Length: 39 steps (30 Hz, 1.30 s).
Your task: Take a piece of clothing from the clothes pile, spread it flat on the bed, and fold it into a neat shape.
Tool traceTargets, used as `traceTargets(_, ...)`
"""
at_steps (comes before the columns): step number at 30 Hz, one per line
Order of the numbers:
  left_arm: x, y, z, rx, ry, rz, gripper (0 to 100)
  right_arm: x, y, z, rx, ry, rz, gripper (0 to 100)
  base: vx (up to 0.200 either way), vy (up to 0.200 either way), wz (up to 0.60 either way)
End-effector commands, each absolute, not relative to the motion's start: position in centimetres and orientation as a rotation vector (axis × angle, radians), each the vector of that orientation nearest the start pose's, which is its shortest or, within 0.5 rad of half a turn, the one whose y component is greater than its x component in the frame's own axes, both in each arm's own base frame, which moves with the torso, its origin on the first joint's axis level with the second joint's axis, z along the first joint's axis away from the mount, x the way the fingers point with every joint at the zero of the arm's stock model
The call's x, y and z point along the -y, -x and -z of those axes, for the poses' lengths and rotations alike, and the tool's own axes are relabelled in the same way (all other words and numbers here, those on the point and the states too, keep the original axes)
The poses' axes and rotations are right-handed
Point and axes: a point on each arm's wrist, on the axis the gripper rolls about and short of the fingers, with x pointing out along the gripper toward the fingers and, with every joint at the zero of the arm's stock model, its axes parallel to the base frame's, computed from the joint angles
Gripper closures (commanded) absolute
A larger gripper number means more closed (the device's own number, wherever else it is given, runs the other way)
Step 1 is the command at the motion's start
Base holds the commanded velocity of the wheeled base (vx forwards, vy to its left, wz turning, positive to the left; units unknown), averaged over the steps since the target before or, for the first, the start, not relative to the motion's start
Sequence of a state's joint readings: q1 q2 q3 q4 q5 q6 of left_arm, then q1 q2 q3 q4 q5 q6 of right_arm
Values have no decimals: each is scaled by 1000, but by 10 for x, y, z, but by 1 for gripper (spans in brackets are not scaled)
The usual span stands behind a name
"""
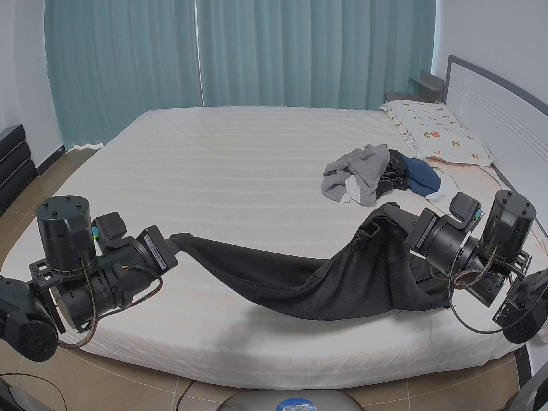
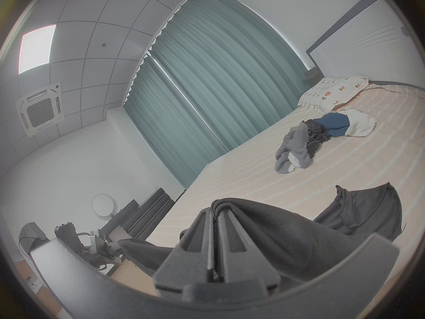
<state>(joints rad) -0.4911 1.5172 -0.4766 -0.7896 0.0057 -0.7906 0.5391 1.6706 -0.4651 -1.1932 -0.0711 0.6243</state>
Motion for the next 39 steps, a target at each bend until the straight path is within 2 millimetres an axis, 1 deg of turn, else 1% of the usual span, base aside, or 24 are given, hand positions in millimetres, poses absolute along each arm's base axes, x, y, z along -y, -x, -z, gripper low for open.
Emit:
traceTargets(1, 111, -208, -163, -416, 710, 360, 100, -135, -228, -163, -152, -611, -452, 100, 0, 200, 0)
traceTargets(7, 111, -207, -164, -413, 710, 362, 100, -133, -224, -168, -134, -620, -461, 100, 0, 200, 0)
traceTargets(29, 112, -208, -161, -426, 707, 361, 100, -134, -226, -164, -154, -612, -460, 100, 0, 200, 0)
traceTargets(33, 111, -207, -161, -427, 709, 364, 100, -133, -231, -164, -149, -613, -450, 100, 0, 200, 0)
traceTargets(35, 110, -206, -162, -421, 708, 360, 100, -133, -234, -158, -177, -598, -434, 100, 0, 200, 0)
traceTargets(37, 109, -204, -162, -418, 709, 360, 100, -130, -232, -153, -192, -588, -416, 100, 0, 0, 0)
traceTargets(39, 110, -203, -159, -433, 704, 361, 100, -121, -226, -152, -195, -597, -402, 100, 0, 0, 0)
